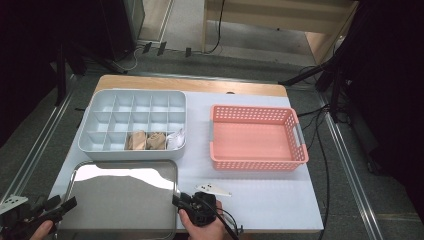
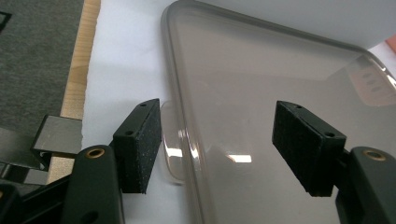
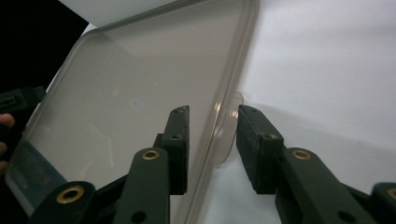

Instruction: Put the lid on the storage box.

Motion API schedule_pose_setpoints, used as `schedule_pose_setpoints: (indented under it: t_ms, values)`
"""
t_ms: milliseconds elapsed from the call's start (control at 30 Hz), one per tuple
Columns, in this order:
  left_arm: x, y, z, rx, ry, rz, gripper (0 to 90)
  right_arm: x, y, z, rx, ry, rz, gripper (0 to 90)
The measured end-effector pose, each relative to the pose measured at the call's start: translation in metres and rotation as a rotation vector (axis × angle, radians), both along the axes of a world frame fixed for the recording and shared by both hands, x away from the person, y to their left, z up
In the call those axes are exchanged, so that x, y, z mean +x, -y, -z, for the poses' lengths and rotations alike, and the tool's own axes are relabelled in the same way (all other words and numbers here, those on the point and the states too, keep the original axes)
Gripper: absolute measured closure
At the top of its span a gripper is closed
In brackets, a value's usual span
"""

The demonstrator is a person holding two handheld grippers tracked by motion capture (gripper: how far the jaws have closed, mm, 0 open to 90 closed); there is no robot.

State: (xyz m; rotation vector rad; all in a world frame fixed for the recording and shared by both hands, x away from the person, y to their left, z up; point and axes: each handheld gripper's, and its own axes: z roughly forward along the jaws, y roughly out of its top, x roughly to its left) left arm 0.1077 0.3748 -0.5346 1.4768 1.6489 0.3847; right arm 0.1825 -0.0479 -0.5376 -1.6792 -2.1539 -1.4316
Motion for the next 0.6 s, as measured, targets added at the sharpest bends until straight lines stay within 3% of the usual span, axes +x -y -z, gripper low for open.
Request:
schedule_pose_setpoints:
  t_ms: [600]
  values:
    - [-0.0037, -0.0035, 0.0021, -0.018, 0.014, -0.005, 38.5, 0.0071, 0.0034, -0.0007, 0.066, -0.117, 0.049, 68.5]
